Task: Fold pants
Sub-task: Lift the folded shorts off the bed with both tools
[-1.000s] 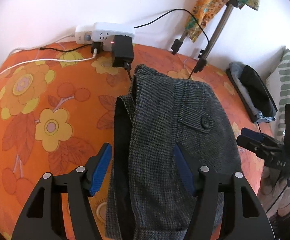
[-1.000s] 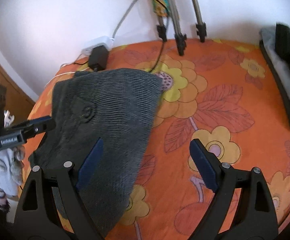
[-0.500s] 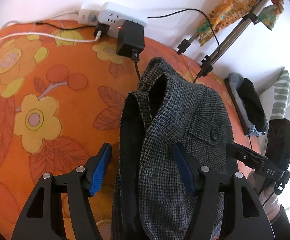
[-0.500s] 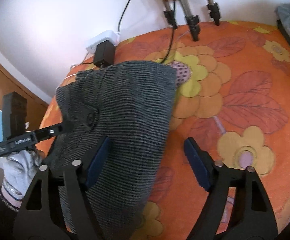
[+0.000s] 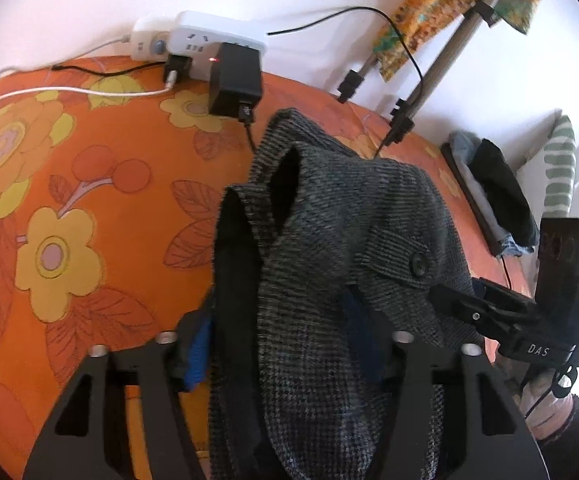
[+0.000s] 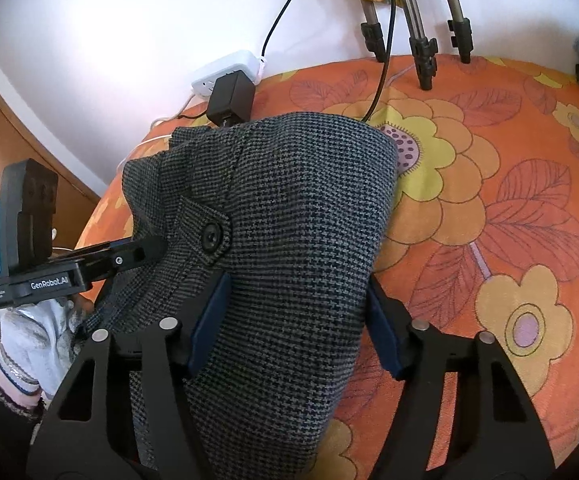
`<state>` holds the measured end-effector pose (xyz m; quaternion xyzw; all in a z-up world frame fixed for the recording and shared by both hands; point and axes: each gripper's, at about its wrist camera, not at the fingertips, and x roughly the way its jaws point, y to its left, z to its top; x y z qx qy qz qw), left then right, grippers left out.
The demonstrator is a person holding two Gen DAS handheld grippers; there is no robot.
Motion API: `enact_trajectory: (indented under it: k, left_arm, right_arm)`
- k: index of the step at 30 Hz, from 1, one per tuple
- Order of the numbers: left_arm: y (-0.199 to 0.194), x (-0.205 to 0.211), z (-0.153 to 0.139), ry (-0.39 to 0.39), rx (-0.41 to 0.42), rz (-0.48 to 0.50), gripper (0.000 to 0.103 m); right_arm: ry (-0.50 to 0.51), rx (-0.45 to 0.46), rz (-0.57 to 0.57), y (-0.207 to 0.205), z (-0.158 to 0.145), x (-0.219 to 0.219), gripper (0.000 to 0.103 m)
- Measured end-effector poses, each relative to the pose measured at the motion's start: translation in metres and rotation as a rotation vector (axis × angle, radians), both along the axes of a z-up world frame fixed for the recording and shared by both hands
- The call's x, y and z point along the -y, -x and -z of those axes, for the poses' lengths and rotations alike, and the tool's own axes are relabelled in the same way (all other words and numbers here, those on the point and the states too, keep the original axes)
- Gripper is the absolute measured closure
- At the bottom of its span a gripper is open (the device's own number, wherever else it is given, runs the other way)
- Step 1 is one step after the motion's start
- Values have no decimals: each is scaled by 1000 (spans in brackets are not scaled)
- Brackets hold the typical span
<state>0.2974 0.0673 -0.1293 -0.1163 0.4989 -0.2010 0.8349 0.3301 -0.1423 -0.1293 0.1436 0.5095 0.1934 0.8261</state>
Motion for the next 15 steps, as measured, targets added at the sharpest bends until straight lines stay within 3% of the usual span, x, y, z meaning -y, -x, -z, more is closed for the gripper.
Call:
enact_trajectory:
  k: [4, 8, 12, 15]
  left_arm:
    - [-1, 5, 0, -7, 8, -2, 58]
    - [2, 8, -2, -12, 23, -6, 66]
    - [9, 15, -8, -72, 71, -1, 73]
    - [12, 19, -13, -103, 101, 6, 77]
  right_arm:
    - [11, 6, 2, 0, 2, -5, 45]
    - [13, 8, -6, 0, 2, -13, 63]
    - [52, 31, -12, 1, -1, -23, 78]
    - [97, 64, -16, 3, -9, -30, 81]
